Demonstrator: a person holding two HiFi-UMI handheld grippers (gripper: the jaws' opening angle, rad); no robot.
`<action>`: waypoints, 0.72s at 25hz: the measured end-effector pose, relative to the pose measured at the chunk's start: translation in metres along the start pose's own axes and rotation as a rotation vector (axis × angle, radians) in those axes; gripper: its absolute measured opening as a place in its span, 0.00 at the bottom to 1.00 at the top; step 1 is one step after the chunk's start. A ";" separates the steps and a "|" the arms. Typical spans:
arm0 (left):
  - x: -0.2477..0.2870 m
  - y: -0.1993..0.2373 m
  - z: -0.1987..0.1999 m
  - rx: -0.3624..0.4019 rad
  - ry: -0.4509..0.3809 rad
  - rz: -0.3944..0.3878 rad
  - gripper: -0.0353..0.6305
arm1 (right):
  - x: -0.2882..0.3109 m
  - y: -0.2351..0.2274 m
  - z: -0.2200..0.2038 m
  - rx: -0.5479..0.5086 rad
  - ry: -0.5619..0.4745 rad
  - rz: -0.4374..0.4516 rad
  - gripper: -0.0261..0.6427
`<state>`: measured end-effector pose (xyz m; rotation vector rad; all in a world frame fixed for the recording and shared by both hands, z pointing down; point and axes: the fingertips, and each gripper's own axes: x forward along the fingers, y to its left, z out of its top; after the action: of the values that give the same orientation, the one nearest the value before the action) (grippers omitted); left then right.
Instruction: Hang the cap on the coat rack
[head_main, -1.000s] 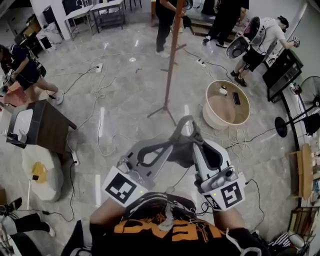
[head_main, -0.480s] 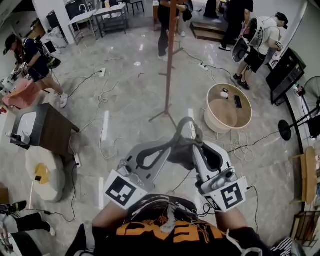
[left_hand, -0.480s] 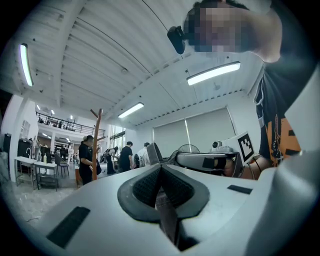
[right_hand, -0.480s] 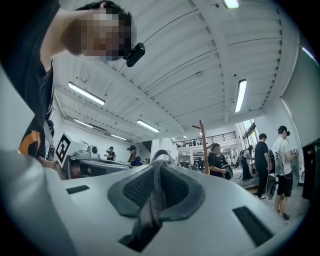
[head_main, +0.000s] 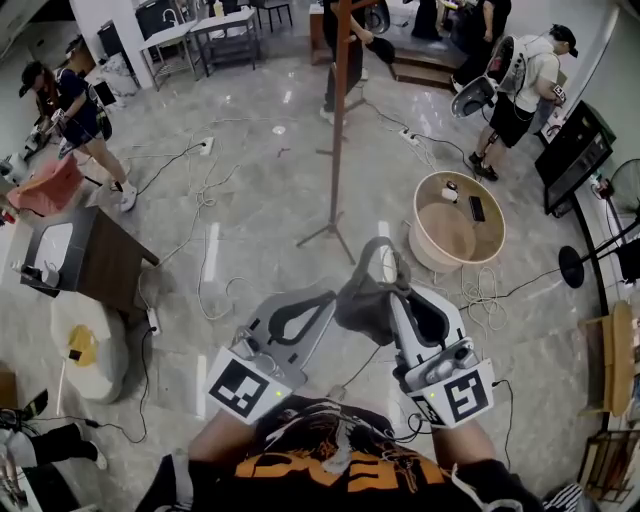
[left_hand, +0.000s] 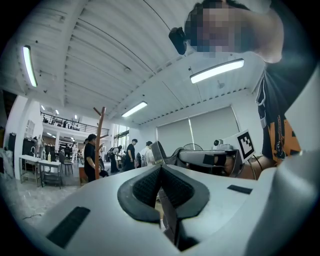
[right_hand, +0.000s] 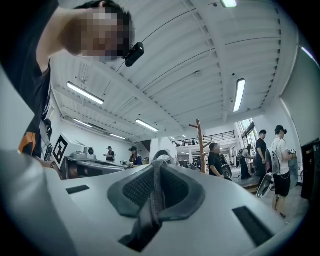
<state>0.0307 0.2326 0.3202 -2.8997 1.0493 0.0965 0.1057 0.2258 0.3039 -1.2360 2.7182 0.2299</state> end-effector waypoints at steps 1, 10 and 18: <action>0.003 0.004 -0.001 -0.002 0.002 0.004 0.09 | 0.003 -0.005 -0.001 0.000 0.003 -0.001 0.12; 0.032 0.071 -0.012 -0.005 -0.007 -0.023 0.09 | 0.061 -0.043 -0.022 -0.008 0.021 -0.055 0.12; 0.059 0.146 -0.015 -0.013 -0.028 -0.087 0.09 | 0.129 -0.078 -0.030 0.001 0.022 -0.115 0.12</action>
<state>-0.0168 0.0824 0.3261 -2.9412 0.9199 0.1404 0.0789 0.0749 0.3015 -1.3969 2.6537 0.2023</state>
